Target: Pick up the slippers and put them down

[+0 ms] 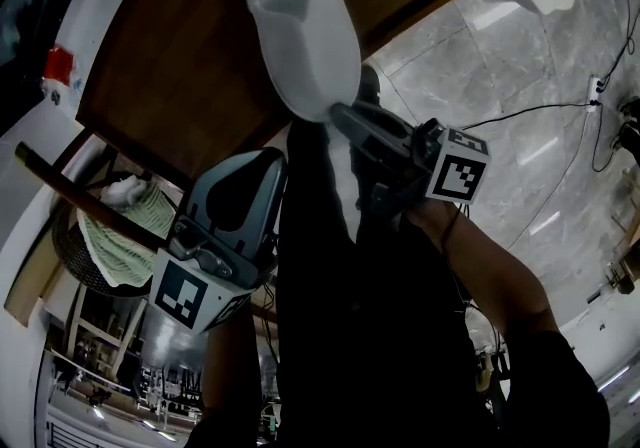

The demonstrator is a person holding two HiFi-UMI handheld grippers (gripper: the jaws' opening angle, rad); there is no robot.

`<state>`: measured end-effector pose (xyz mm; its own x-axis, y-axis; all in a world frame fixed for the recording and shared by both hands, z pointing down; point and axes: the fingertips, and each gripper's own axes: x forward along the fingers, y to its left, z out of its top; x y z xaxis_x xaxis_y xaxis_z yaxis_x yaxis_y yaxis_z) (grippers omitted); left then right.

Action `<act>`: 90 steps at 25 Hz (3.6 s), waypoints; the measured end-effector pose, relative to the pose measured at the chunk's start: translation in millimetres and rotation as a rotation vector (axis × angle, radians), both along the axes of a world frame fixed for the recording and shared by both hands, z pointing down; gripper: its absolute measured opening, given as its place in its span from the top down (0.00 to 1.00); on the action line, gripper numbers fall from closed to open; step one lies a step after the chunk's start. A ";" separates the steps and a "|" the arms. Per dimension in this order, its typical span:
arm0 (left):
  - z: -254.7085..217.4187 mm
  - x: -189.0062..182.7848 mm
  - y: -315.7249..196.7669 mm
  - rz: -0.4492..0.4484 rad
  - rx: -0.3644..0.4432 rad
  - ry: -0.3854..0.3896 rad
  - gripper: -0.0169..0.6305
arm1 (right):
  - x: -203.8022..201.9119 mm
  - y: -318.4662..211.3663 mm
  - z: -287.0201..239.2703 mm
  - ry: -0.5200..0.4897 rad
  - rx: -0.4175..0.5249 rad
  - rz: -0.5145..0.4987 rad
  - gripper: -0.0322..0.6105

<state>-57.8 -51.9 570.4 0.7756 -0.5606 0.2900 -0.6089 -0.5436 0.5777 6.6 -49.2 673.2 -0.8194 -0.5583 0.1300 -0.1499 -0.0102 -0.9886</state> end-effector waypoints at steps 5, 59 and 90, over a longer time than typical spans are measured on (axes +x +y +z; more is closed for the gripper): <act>-1.9 -11.2 0.8 -0.064 0.003 0.021 0.95 | 17.1 -26.0 -34.7 0.037 0.124 0.053 0.88; -432.9 -31.3 -27.9 -0.007 0.871 0.065 0.95 | 29.3 -35.8 -566.3 -0.204 1.419 0.095 0.89; -53.2 17.5 -15.2 0.010 0.108 0.034 0.95 | 33.7 -34.9 -84.5 -0.062 0.332 0.081 0.89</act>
